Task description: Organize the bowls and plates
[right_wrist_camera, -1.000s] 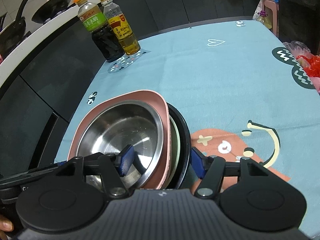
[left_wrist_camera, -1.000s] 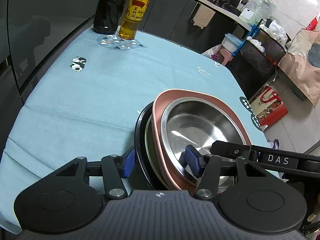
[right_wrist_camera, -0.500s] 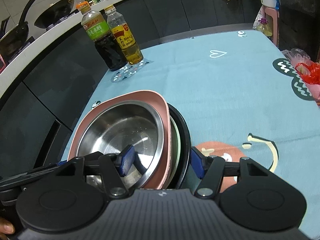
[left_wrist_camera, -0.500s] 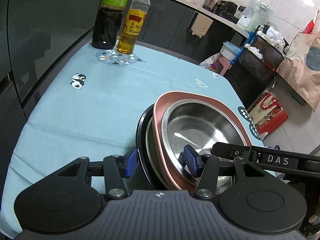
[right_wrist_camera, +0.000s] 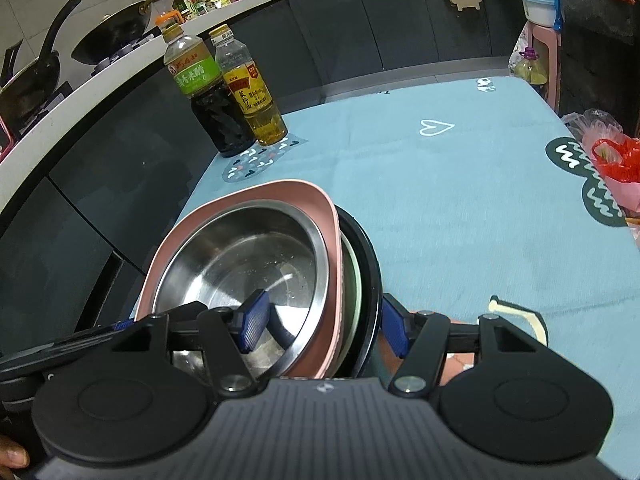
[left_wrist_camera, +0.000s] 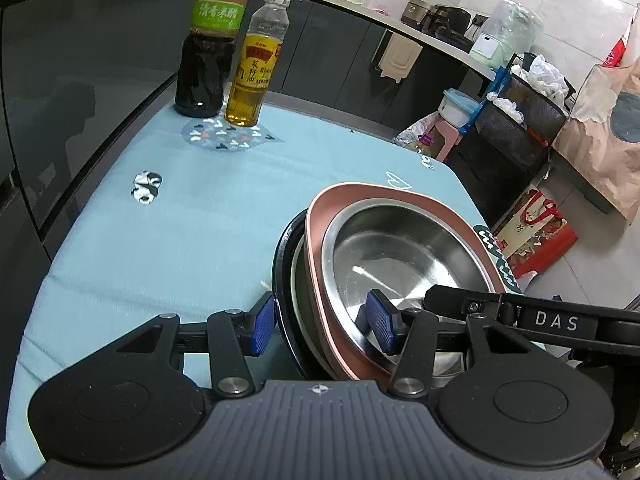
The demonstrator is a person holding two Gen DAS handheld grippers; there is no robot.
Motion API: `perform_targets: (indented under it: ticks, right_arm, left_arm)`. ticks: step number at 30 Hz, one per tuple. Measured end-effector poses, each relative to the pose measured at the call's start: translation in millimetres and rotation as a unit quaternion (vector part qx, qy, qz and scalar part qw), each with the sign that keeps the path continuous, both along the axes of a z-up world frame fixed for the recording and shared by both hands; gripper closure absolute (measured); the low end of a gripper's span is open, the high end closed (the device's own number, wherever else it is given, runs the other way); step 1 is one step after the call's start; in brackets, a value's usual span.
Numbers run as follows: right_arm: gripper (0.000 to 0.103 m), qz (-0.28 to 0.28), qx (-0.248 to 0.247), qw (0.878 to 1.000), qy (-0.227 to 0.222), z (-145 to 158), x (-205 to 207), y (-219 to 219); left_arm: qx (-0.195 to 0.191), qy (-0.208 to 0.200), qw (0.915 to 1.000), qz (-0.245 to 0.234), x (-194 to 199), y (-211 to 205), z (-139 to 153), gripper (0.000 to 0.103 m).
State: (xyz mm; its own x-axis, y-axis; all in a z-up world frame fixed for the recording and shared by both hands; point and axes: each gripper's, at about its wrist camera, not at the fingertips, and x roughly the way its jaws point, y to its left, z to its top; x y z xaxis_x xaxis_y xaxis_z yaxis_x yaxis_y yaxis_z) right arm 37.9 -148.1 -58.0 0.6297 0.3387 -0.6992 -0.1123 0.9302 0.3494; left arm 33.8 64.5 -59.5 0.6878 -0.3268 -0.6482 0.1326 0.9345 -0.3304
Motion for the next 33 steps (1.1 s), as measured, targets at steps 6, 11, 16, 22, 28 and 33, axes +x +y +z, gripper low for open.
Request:
perform_targets:
  ticks: [6,11,16,22,28,33]
  right_arm:
    - [0.047,-0.003,0.002,1.000,-0.009,10,12,-5]
    - [0.047,-0.007,0.009,1.000,-0.021,19,25,-11]
    - [0.047,-0.011,0.014,0.999,-0.026,23,36,-16]
    - [0.047,-0.018,0.017,0.999,-0.025,23,45,-19]
    - [0.047,-0.022,0.019,0.999,-0.019,23,56,-21]
    - [0.047,-0.026,0.021,0.999,-0.021,27,61,-24]
  left_arm:
    - [0.000,-0.013,0.9999,0.002,12,-6,11,0.057]
    - [0.000,-0.025,0.9997,0.001,26,-10,22,0.057]
    - [-0.002,-0.032,0.9995,-0.001,40,-14,26,0.057]
    - [0.001,-0.029,0.9996,-0.002,53,-18,28,0.057]
    - [0.005,-0.028,0.9996,-0.003,64,-22,29,0.057]
    - [0.003,-0.030,0.9995,-0.004,73,-22,33,0.057]
